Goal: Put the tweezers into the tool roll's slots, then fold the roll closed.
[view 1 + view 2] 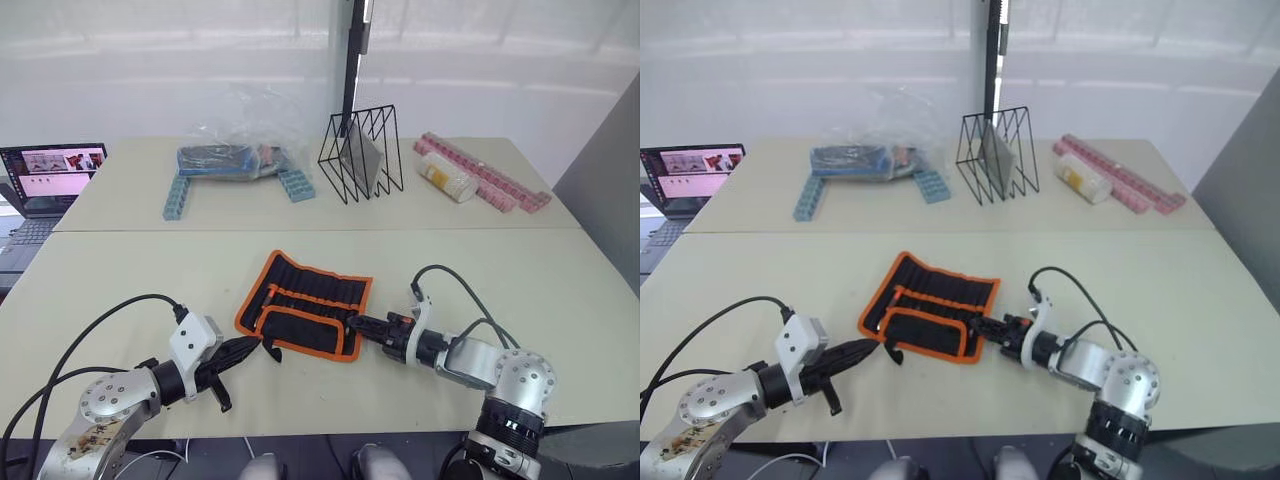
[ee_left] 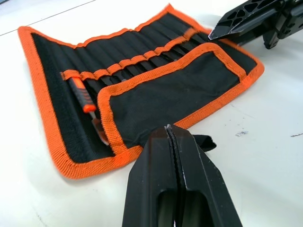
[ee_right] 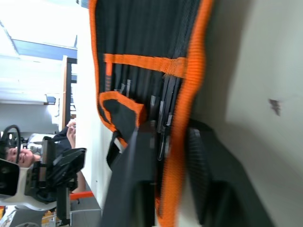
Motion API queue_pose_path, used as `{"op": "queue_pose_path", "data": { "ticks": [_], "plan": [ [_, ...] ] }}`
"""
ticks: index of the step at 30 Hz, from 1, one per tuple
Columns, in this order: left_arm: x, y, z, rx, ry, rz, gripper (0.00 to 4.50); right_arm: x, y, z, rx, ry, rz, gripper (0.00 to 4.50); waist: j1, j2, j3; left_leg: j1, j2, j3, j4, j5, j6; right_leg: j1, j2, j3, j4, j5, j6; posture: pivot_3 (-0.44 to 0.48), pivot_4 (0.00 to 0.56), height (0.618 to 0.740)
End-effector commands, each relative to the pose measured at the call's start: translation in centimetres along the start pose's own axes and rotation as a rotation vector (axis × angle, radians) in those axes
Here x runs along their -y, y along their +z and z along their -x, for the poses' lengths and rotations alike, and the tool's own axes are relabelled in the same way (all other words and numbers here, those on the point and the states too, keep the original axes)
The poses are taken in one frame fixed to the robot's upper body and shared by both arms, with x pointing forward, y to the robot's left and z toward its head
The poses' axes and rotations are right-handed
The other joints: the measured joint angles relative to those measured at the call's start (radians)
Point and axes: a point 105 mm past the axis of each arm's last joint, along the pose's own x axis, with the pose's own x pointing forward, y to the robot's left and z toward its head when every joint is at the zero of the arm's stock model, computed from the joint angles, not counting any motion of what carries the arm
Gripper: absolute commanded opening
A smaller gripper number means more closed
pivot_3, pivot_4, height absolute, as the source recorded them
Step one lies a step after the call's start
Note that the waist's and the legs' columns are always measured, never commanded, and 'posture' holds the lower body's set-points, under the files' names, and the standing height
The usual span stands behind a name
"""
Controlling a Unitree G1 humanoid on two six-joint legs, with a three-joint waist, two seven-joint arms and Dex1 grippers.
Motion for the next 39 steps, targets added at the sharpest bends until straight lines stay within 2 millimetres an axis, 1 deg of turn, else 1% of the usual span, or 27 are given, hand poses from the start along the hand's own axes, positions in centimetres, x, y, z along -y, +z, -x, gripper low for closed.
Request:
{"op": "queue_pose_path", "data": {
  "ticks": [1, 5, 10, 14, 18, 22, 25, 28, 32, 39],
  "plan": [
    [0.3, 0.7, -0.1, 0.021, -0.017, -0.025, 0.0, 1.0, 0.1, 1.0, 0.034, -0.04, -0.027, 0.02, 0.001, 0.0, 0.0, 0.0, 0.0, 0.0, 0.0, 0.0, 0.0, 0.0, 0.0, 0.0, 0.0, 0.0, 0.0, 0.0, 0.15, 0.725],
    [0.2, 0.7, -0.2, 0.02, -0.022, -0.023, 0.0, 1.0, 0.4, 1.2, 0.05, -0.034, -0.032, 0.02, 0.008, 0.0, 0.0, 0.0, -0.001, 0.0, 0.0, 0.0, -0.001, 0.001, 0.0, 0.0, 0.0, 0.0, 0.0, 0.0, 0.15, 0.725],
    [0.2, 0.7, -0.4, 0.018, -0.03, -0.023, 0.0, 0.3, 0.6, 1.1, 0.066, -0.012, -0.025, 0.02, 0.014, 0.0, 0.0, 0.0, -0.001, 0.0, 0.0, 0.0, -0.001, 0.0, 0.0, 0.0, 0.0, 0.0, 0.0, 0.0, 0.15, 0.725],
    [0.2, 0.6, -0.5, 0.014, -0.032, -0.022, 0.0, -0.5, 1.2, 1.2, 0.086, 0.024, -0.008, 0.02, 0.014, 0.0, 0.0, 0.0, -0.001, 0.001, 0.0, 0.0, -0.001, 0.0, 0.001, 0.0, 0.0, 0.0, 0.0, 0.0, 0.15, 0.725],
    [0.2, 0.6, -0.6, 0.01, -0.036, -0.022, 0.0, -1.3, 2.6, 1.6, 0.105, 0.04, 0.042, 0.02, 0.015, 0.001, 0.001, -0.005, -0.002, 0.002, 0.0, 0.002, -0.002, -0.006, 0.001, 0.0, 0.002, 0.0, 0.001, 0.0, 0.15, 0.725],
    [0.2, 0.5, -0.6, 0.008, -0.036, -0.024, 0.0, -2.3, 4.6, 1.7, 0.11, 0.017, 0.136, 0.02, 0.015, 0.002, 0.002, -0.009, -0.002, 0.002, 0.003, 0.002, -0.003, -0.009, 0.001, -0.001, 0.002, 0.001, 0.001, 0.0, 0.15, 0.725],
    [0.1, 0.6, -0.7, 0.009, -0.036, -0.025, 0.0, -3.3, 5.2, 1.4, 0.077, -0.002, 0.216, 0.02, 0.015, 0.002, 0.002, -0.009, -0.002, 0.002, 0.003, 0.002, -0.003, -0.009, 0.002, -0.001, 0.002, 0.001, 0.001, 0.0, 0.15, 0.725],
    [0.2, 0.6, -0.7, 0.008, -0.036, -0.025, 0.0, -4.3, 4.9, 0.8, 0.032, -0.013, 0.289, 0.02, 0.015, 0.002, 0.002, -0.01, -0.001, 0.002, 0.003, 0.002, -0.003, -0.009, 0.002, -0.001, 0.002, 0.001, 0.001, 0.0, 0.15, 0.725],
    [0.3, 0.5, -0.7, 0.006, -0.038, -0.022, 0.0, -5.9, 3.8, -0.7, -0.016, -0.005, 0.356, 0.02, 0.013, 0.002, 0.002, -0.01, -0.001, 0.002, 0.003, 0.002, -0.003, -0.01, 0.002, -0.001, 0.002, 0.001, 0.001, 0.0, 0.15, 0.725],
    [0.5, 0.5, -0.8, 0.003, -0.042, -0.018, 0.0, -6.5, 2.5, -3.7, -0.045, -0.076, 0.36, 0.02, 0.013, 0.002, 0.002, -0.011, -0.001, 0.001, 0.004, 0.002, -0.003, -0.01, 0.001, -0.001, 0.003, 0.001, 0.001, 0.0, 0.15, 0.725]
  ]
}}
